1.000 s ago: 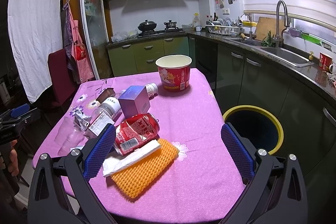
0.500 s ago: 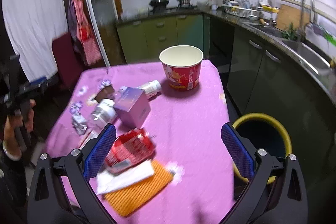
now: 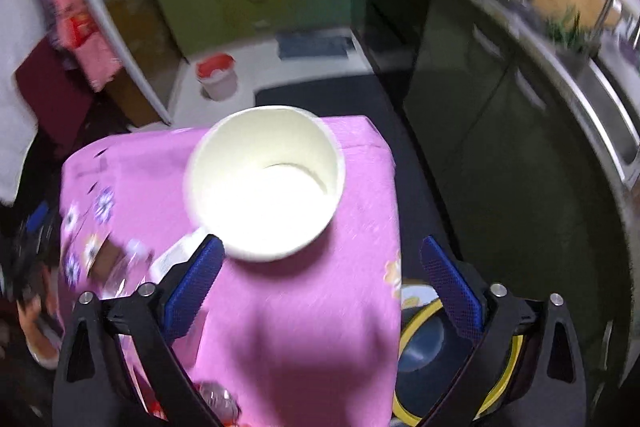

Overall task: Collect trash
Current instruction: 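Grasp the red-and-white paper cup rim with the right gripper, then carry the paper cup over the yellow-rimmed bin and open the right gripper, then grasp the brown plastic tray with the left gripper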

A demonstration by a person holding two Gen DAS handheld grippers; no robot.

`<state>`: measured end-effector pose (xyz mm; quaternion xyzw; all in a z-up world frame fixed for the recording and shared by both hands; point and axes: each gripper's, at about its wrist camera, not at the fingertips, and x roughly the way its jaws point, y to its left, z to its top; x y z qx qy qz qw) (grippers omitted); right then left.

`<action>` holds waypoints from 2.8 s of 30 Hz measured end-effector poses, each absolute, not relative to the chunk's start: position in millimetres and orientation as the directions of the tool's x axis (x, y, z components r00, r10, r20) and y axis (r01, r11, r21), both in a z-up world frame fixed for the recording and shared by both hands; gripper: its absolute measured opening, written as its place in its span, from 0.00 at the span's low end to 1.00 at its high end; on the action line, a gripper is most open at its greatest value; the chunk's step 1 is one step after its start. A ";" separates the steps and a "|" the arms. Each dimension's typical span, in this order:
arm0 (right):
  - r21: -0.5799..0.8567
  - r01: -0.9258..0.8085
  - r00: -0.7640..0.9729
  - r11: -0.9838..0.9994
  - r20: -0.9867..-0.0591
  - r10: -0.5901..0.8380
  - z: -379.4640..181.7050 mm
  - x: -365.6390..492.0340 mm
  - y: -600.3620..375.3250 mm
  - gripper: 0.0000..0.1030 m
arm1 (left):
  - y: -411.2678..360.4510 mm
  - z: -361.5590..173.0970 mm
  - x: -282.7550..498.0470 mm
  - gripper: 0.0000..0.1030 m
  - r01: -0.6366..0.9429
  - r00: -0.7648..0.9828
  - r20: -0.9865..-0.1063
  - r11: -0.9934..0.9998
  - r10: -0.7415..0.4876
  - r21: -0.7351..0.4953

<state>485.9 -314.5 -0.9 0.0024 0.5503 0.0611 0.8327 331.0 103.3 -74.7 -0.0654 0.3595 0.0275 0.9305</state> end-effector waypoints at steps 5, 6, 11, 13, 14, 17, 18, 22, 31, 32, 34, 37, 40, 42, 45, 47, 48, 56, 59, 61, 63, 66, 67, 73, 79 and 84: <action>0.063 -0.058 0.249 0.996 -0.966 0.076 -39.0 539.0 -316.5 0.71 | 114.0 -80.5 334.3 0.94 -0.120 0.743 -0.669 0.987 0.020 -0.103; 0.066 -0.056 0.221 0.996 -0.972 0.077 -47.0 546.4 -316.4 0.65 | 116.6 -82.0 335.6 0.94 -0.124 0.740 -0.672 0.986 0.019 -0.108; 0.074 -0.046 0.145 0.996 -0.986 0.080 -72.1 566.1 -311.2 0.38 | 117.6 -89.5 339.6 0.94 -0.115 0.725 -0.689 0.986 0.002 -0.119; 0.072 -0.045 0.123 0.996 -0.989 0.077 -80.2 569.7 -308.4 0.28 | 112.3 -91.4 340.3 0.94 -0.101 0.720 -0.694 0.990 0.002 -0.102; 0.063 -0.048 0.114 0.997 -0.991 0.068 -84.3 572.2 -306.9 0.25 | 109.2 -91.6 340.3 0.94 -0.097 0.720 -0.694 0.991 0.005 -0.094; 0.061 -0.052 0.089 0.997 -0.994 0.065 -91.7 574.4 -302.4 0.08 | 105.4 -92.5 339.5 0.94 -0.083 0.721 -0.693 0.993 -0.001 -0.088; 0.070 -0.059 0.082 0.996 -0.994 0.074 -93.7 575.2 -302.0 0.06 | 104.6 -92.4 339.5 0.94 -0.079 0.721 -0.693 0.993 -0.008 -0.093; 0.090 -0.066 0.085 0.994 -0.992 0.095 -90.5 571.0 -302.0 0.04 | 104.1 -92.2 338.1 0.94 -0.073 0.721 -0.692 0.992 -0.016 -0.099; 0.160 0.000 0.213 0.987 -0.964 0.157 -7.4 495.8 -380.1 0.04 | 103.1 -86.2 332.8 0.94 -0.053 0.733 -0.679 0.992 -0.041 -0.116; 0.155 0.021 0.223 0.988 -0.964 0.147 -0.7 484.0 -397.8 0.04 | 101.7 -85.6 332.0 0.94 -0.049 0.734 -0.678 0.992 -0.043 -0.115; 0.141 0.082 0.233 0.987 -0.965 0.118 6.3 457.0 -437.1 0.04 | 99.0 -83.7 331.2 0.94 -0.045 0.737 -0.674 0.993 -0.040 -0.108; 0.126 0.192 0.209 0.973 -0.974 0.085 -13.6 417.4 -497.5 0.04 | 94.3 -81.3 328.0 0.94 -0.032 0.742 -0.669 0.994 -0.045 -0.103; 0.135 0.284 0.163 0.949 -0.982 0.091 -59.9 389.8 -546.0 0.04 | 89.1 -78.4 324.9 0.94 -0.025 0.747 -0.663 0.995 -0.045 -0.095; 0.132 0.323 0.131 0.937 -0.987 0.094 -95.5 381.6 -566.9 0.04 | 87.4 -77.6 324.4 0.94 -0.023 0.748 -0.662 0.995 -0.044 -0.093; 0.119 0.346 0.096 0.931 -0.991 0.091 -142.9 381.9 -578.5 0.04 | 84.3 -79.1 324.1 0.94 -0.013 0.744 -0.666 0.996 -0.052 -0.093; 0.121 0.366 0.078 0.923 -0.992 0.099 -174.0 384.7 -580.3 0.04 | 81.3 -80.0 324.5 0.94 -0.006 0.741 -0.669 0.996 -0.053 -0.085; 0.132 0.376 0.070 0.917 -0.991 0.114 -188.0 387.1 -581.4 0.04 | 79.8 -80.2 324.5 0.94 -0.003 0.741 -0.669 0.997 -0.053 -0.082; 0.086 0.392 0.011 0.916 -0.996 0.089 -268.7 407.5 -578.9 0.09 | 69.3 -87.2 327.0 0.94 0.027 0.725 -0.686 0.998 -0.064 -0.065; 0.057 0.394 -0.001 0.917 -0.998 0.063 -285.2 416.9 -575.7 0.19 | 68.2 -86.8 326.0 0.94 0.031 0.727 -0.684 0.998 -0.063 -0.059; 0.031 0.389 -0.004 0.921 -0.999 0.035 -289.0 420.1 -573.3 0.25 | 68.0 -85.6 325.0 0.94 0.035 0.729 -0.681 0.997 -0.068 -0.063; -0.008 0.373 0.001 0.928 -1.000 -0.009 -285.6 423.9 -570.7 0.26 | 67.9 -84.1 324.2 0.94 0.039 0.729 -0.680 0.997 -0.073 -0.065; -0.001 0.369 0.025 0.930 -1.000 -0.011 -274.8 425.5 -569.0 0.26 | 65.1 -82.6 322.8 0.94 0.051 0.721 -0.689 0.997 -0.081 -0.064; -0.001 0.364 0.041 0.931 -0.999 -0.017 -268.0 425.2 -567.6 0.26 | 63.6 -81.0 322.0 0.94 0.057 0.718 -0.690 0.996 -0.085 -0.064; 0.066 0.331 0.128 0.941 -0.991 0.024 -236.4 404.6 -563.4 0.33 | 54.2 -68.1 315.2 0.94 0.096 0.692 -0.711 0.992 -0.124 -0.080; 0.105 0.273 0.162 0.956 -0.985 0.062 -225.8 382.8 -542.5 0.33 | 48.8 -79.4 322.9 0.94 0.184 0.614 -0.763 0.977 -0.200 -0.108; 0.116 0.249 0.171 0.962 -0.982 0.075 -222.0 382.0 -525.6 0.33 | 45.5 -91.3 327.6 0.94 0.235 0.537 -0.802 0.959 -0.261 -0.155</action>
